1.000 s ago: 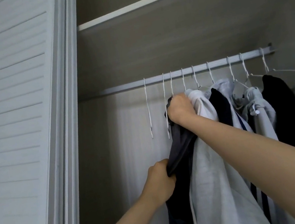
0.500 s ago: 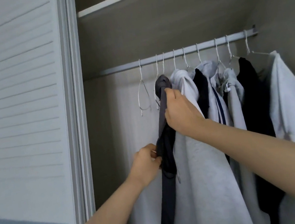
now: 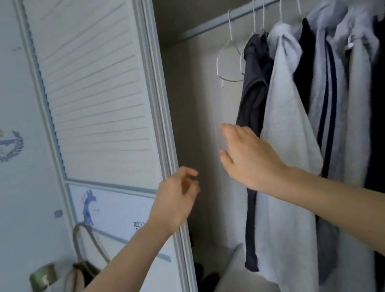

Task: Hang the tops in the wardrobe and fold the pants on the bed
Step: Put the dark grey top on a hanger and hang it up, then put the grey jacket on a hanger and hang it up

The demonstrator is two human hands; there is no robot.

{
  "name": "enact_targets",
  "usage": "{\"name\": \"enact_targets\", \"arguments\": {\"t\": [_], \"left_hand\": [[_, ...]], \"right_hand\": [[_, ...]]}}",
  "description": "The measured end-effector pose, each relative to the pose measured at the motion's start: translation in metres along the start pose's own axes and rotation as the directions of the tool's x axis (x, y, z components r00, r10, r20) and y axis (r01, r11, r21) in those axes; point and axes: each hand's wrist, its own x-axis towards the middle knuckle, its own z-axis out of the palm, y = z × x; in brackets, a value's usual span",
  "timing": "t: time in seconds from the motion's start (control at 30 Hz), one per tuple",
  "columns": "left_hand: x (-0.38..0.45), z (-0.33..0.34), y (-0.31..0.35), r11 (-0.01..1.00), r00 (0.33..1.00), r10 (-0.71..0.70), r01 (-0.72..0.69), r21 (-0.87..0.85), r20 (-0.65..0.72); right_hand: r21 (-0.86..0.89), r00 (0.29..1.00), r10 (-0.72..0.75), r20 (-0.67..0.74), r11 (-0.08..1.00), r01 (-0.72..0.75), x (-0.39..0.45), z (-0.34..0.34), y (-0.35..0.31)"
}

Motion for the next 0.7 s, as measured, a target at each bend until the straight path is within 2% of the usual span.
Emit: {"name": "enact_targets", "arguments": {"t": [0.1,0.23,0.43,0.57,0.7], "left_hand": [[-0.042,-0.024,-0.005,0.994,0.993,-0.090,0.094,0.055,-0.073],[-0.116,-0.046,0.003,0.963,0.959,-0.205,0.233,0.137,-0.193],[-0.263,-0.065,0.039,0.796,0.873,-0.342,0.465,0.386,-0.347],[-0.373,-0.067,0.082,0.636,0.740,-0.467,0.662,0.397,-0.485],[-0.486,-0.066,0.138,0.453,0.524,-0.540,0.840,0.298,-0.659]], "right_hand": [[0.168,0.998,-0.060,0.020,0.984,0.056,-0.021,0.018,-0.026],[0.419,0.983,-0.176,0.048,0.897,0.140,-0.060,0.033,-0.064],[0.706,0.914,-0.391,0.114,0.679,0.202,-0.152,0.036,-0.126],[0.852,0.832,-0.544,0.109,0.483,0.204,-0.224,0.014,-0.174],[0.943,0.708,-0.703,0.058,0.272,0.193,-0.300,-0.021,-0.231]]}}
